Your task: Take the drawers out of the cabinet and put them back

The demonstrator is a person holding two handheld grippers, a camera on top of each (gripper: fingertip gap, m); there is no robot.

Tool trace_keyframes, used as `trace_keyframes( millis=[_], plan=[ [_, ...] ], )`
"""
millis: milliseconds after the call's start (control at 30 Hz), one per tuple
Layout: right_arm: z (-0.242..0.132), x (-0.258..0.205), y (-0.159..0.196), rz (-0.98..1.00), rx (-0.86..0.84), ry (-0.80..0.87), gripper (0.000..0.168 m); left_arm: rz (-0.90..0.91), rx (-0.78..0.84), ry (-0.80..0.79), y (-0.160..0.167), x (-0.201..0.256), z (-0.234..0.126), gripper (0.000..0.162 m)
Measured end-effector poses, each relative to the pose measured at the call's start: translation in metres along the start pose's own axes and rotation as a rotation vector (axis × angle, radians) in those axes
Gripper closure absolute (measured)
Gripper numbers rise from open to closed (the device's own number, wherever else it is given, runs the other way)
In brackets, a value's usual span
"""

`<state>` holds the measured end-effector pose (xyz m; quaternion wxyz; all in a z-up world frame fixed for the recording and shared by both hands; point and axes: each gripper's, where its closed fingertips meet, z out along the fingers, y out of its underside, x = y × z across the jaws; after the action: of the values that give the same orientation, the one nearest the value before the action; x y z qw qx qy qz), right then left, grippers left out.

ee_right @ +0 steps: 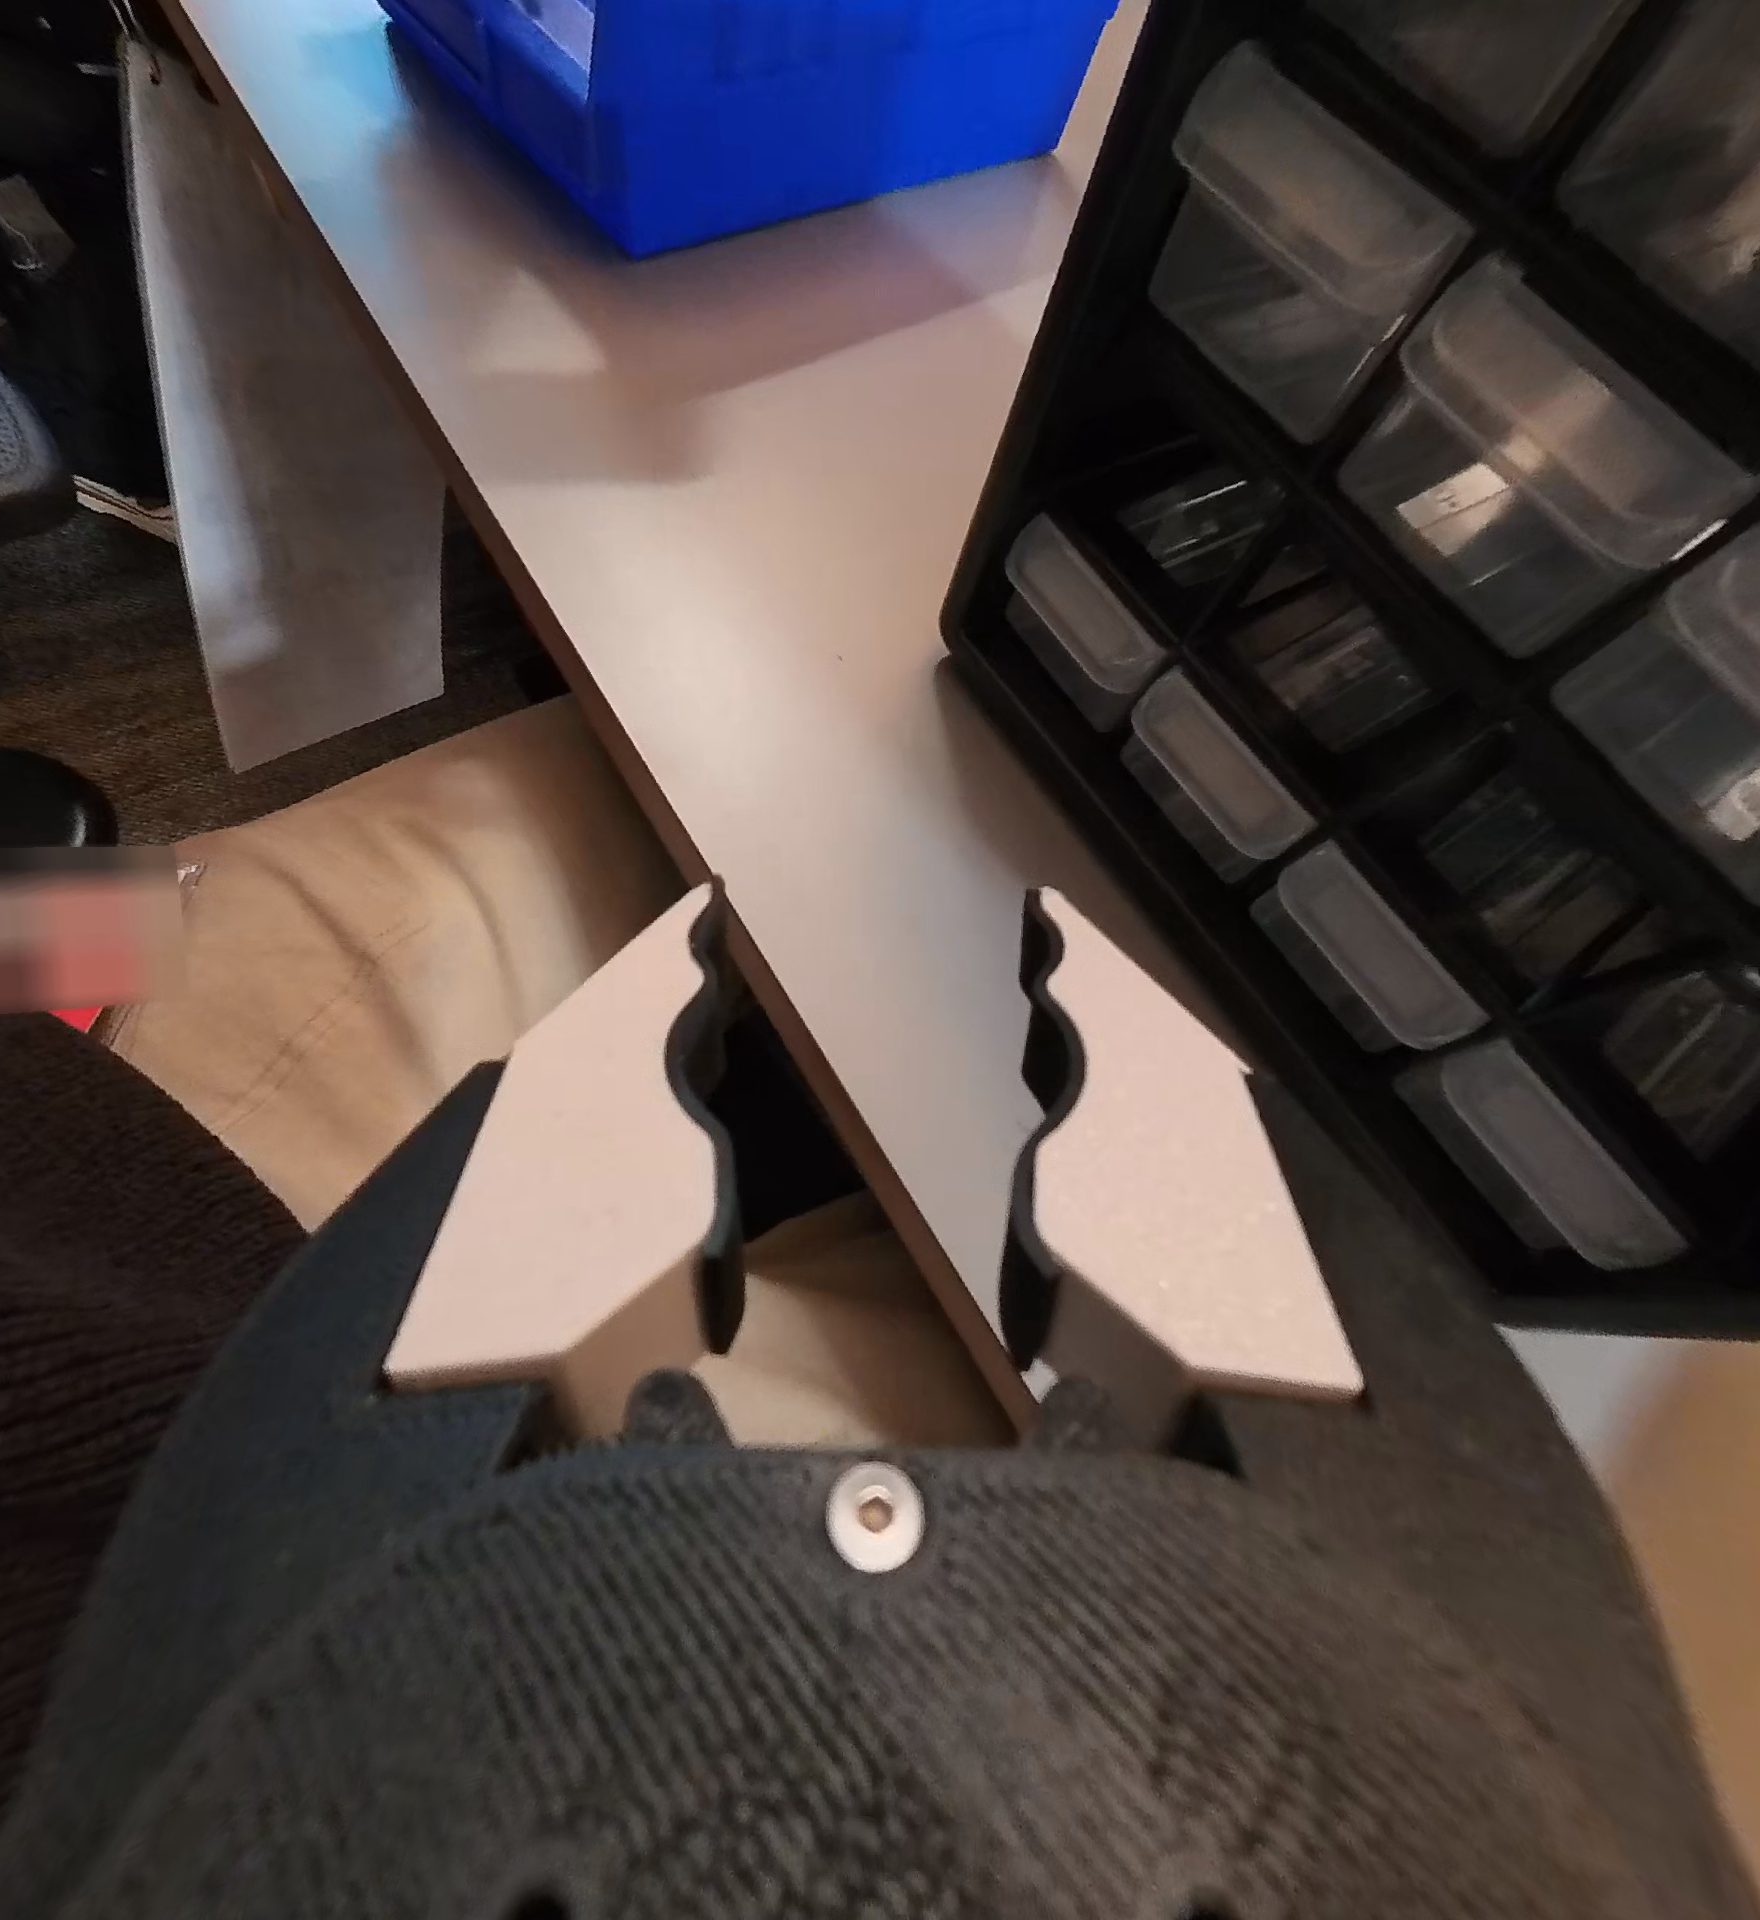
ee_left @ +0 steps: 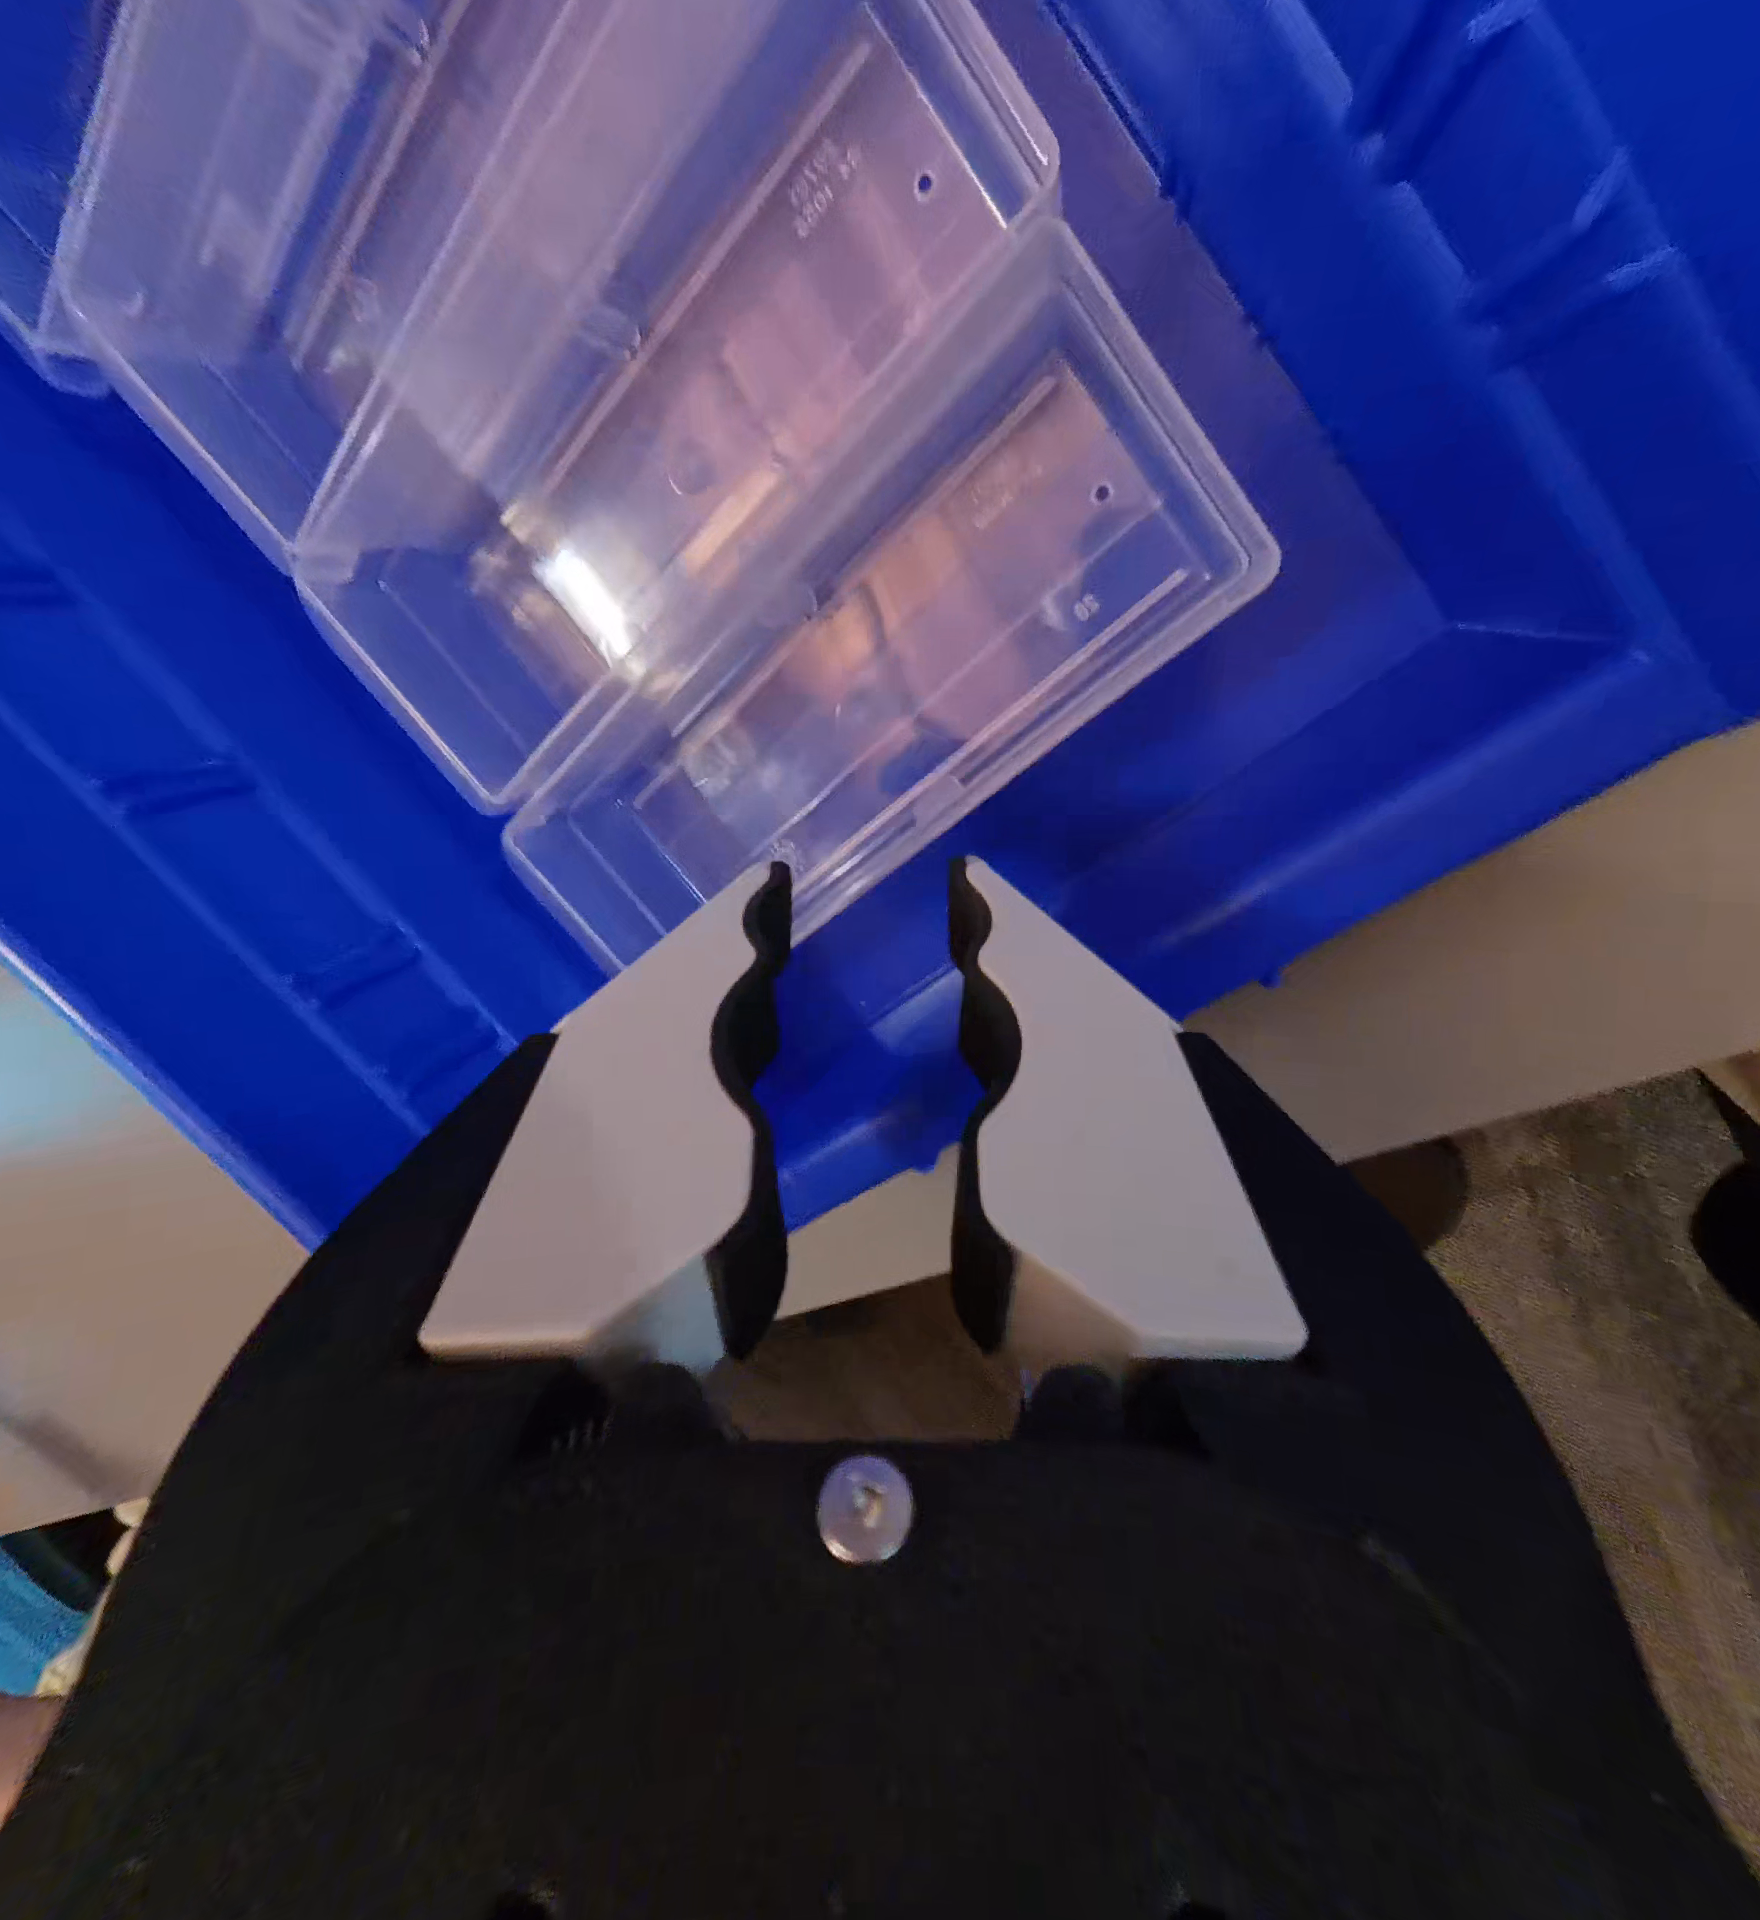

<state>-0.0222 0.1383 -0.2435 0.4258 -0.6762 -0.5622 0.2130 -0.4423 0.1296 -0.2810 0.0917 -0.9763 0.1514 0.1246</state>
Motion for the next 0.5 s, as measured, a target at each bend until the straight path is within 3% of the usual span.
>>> trace_keyframes(
  millis=[133,300,500],
  plan=[
    [-0.003,0.003,-0.002,0.003,0.010,0.009,0.113,0.069,-0.006,-0.034,-0.003,-0.002,0.010,0.131],
    [-0.003,0.006,0.000,0.015,0.010,0.005,0.113,0.181,-0.025,-0.085,-0.004,0.000,0.014,0.149],
    [-0.005,0.006,-0.002,0.013,0.019,0.006,0.114,0.265,-0.071,-0.153,-0.007,-0.006,-0.009,0.153]
  ],
)
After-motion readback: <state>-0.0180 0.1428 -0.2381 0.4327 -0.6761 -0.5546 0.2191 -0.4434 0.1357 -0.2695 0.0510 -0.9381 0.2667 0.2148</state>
